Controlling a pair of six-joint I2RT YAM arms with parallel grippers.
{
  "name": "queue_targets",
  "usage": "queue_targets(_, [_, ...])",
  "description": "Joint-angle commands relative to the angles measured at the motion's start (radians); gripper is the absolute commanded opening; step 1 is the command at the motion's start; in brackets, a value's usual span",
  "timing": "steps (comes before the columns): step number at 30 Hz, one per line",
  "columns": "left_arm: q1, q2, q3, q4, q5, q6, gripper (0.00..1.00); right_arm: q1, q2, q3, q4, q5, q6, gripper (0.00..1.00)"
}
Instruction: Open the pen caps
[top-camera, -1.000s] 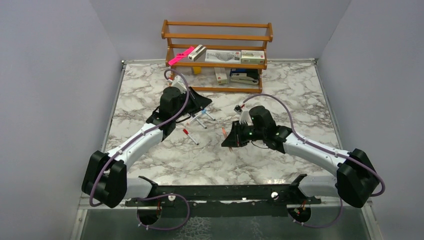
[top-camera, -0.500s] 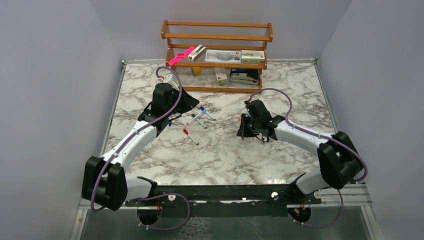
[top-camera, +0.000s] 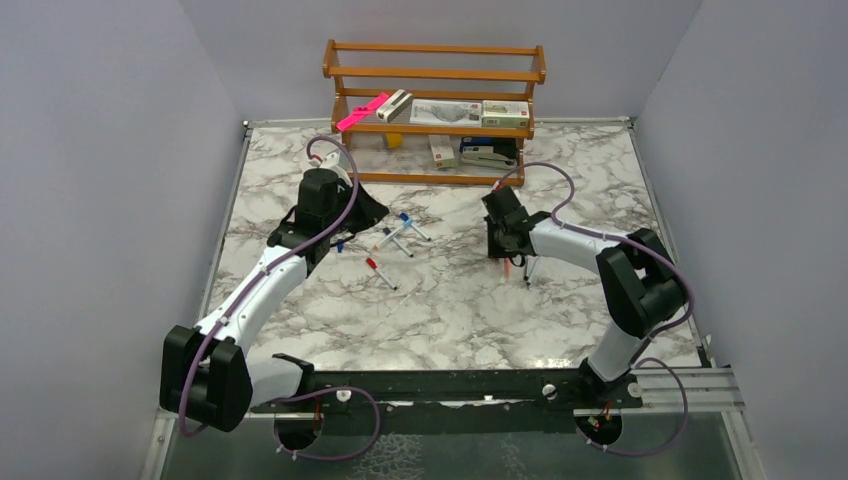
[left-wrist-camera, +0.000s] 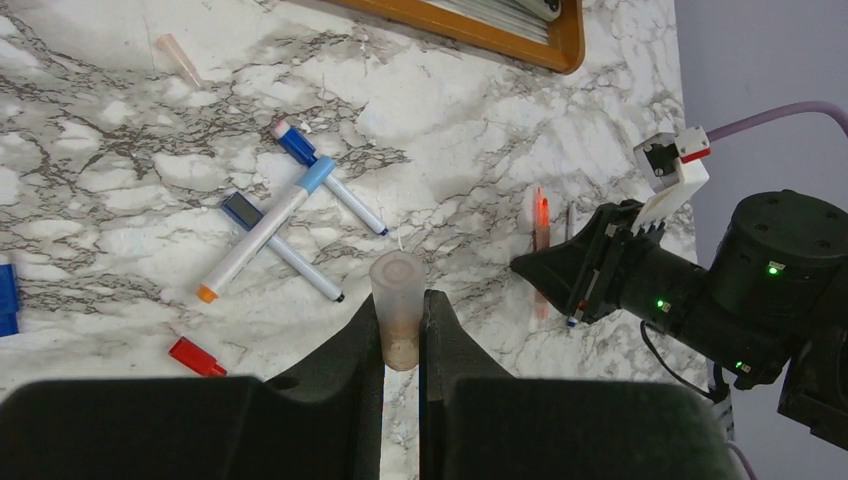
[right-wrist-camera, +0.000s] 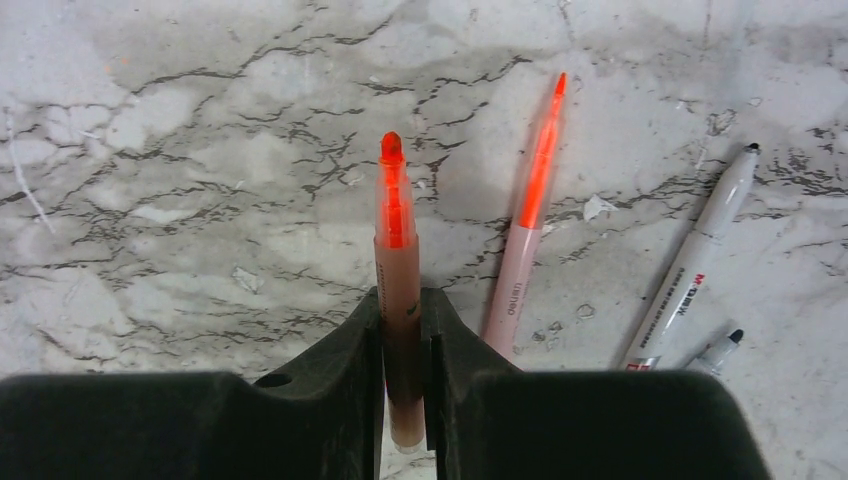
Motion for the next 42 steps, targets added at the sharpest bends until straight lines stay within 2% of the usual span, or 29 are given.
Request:
queue_targets(1, [0.014, -0.028, -0.012, -0.028, -0.016, 0.031, 0.00, -0.014, 0.014, 0.013, -0.018, 0.082, -0.023, 0.18])
queue_targets(9, [0.028, -0.012, -0.016, -0.034, -0.014, 0.042, 0.00, -0.022, -0.008, -0.006, -0.023, 0.073, -0.031, 0.31])
queue_targets(19, [0.073, 0.072, 0.019, -0.111, -0.100, 0.106, 0.00, -0.022, -0.170, -0.008, -0.068, 0.029, -0.041, 0.33])
queue_targets(27, [0.108, 0.193, 0.040, -0.127, -0.240, 0.160, 0.02, -0.020, -0.297, -0.023, -0.060, -0.123, -0.063, 0.40])
queue_targets(33, [0.126, 0.329, 0.136, -0.169, -0.341, 0.207, 0.02, -0.013, -0.301, -0.027, -0.055, -0.194, -0.080, 0.43])
queue_targets(42, [0.134, 0.471, 0.217, -0.188, -0.409, 0.220, 0.06, -0.003, -0.364, -0.107, -0.015, -0.251, -0.058, 0.44])
